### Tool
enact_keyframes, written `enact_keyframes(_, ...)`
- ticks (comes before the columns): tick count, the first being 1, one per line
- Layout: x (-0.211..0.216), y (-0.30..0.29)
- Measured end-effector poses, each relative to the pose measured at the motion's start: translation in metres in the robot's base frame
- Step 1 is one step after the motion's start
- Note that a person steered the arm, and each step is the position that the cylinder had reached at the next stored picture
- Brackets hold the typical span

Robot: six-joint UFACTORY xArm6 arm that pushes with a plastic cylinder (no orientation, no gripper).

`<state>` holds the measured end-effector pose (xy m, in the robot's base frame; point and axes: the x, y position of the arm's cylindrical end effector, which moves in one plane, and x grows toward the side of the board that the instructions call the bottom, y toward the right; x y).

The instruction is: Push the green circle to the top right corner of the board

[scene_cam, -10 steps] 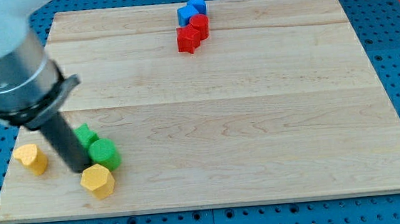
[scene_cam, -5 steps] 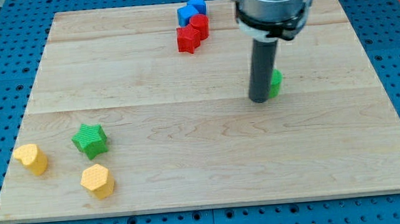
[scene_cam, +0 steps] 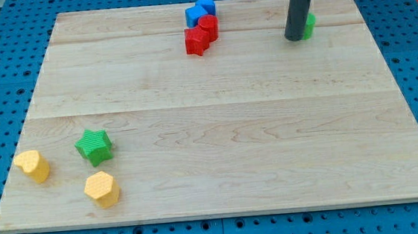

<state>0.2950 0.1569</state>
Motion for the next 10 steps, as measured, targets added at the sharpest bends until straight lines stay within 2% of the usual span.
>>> enact_keyframes(2, -0.036, 0.009)
enact_keyframes(3, -0.013, 0.029)
enact_keyframes(4, -0.014, 0.063)
enact_keyframes(5, -0.02, 0.072)
enact_keyframes(10, -0.028, 0.013)
